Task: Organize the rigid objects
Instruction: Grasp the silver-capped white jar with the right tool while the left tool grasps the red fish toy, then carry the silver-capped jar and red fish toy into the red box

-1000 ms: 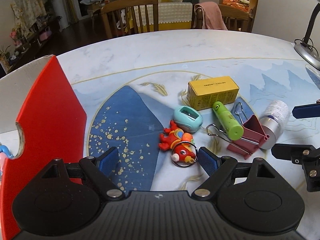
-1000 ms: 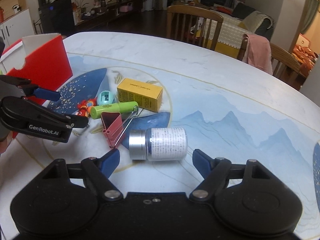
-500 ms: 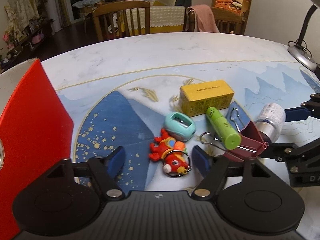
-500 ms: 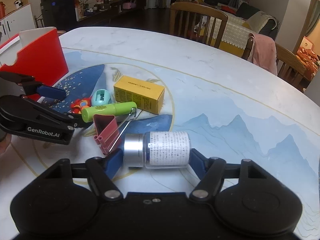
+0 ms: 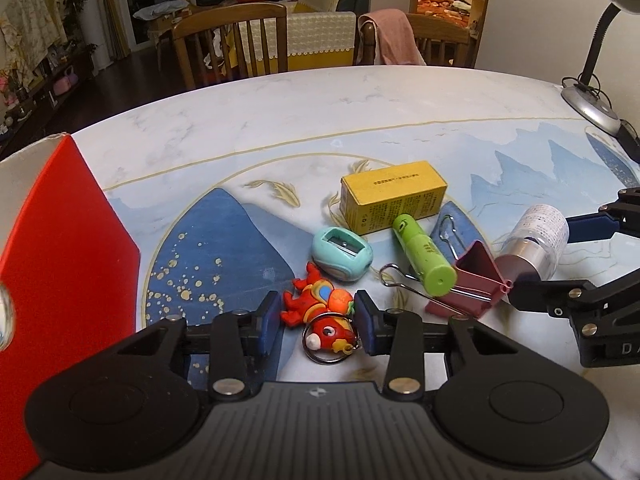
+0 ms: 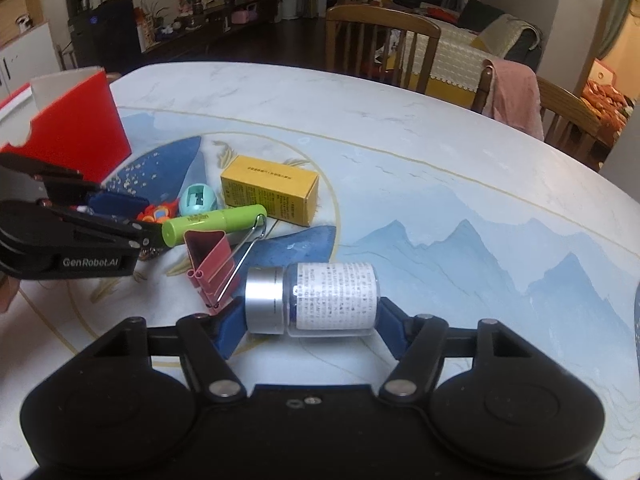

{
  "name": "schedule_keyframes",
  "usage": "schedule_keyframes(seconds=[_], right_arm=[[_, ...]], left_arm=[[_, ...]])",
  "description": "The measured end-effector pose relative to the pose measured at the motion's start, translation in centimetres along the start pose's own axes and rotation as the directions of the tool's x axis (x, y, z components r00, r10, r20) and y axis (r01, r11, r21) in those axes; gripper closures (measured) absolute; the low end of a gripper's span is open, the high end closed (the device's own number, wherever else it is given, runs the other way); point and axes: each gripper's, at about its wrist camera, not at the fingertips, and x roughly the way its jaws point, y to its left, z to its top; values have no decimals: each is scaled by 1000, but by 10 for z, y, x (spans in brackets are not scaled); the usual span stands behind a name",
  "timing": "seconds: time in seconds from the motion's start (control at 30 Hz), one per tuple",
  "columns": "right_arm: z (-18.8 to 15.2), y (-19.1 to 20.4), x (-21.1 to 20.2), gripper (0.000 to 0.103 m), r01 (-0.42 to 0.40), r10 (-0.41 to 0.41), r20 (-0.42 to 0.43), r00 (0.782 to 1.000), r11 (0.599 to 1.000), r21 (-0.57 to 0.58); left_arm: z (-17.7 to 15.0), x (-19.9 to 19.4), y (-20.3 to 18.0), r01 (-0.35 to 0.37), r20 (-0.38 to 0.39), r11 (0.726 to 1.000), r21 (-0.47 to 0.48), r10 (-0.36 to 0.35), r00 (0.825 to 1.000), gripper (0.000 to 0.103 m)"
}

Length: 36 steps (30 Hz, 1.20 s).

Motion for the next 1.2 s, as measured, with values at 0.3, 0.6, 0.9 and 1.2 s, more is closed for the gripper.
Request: schedule_keyframes(seconds=[0.3, 0.6, 0.9, 1.2], right_arm=[[-9, 6, -31, 36, 0, 0, 8, 1000, 1000, 29], [-13, 19, -71, 36, -11, 10, 28, 1000, 999, 32], [-7, 48, -111, 36, -29, 29, 76, 997, 1000, 3], [6, 87, -138, 36, -53, 57, 117, 991, 998, -34]], left_arm=[[-7, -26, 2, 24, -5, 999, -39, -24, 1000, 65], [-12, -64, 5, 73, 18, 995, -67, -72, 997, 65], [-13, -107, 15, 103, 47, 992, -69, -100, 994, 65], [-13, -148, 39, 115, 78, 991, -64, -110, 991, 65]])
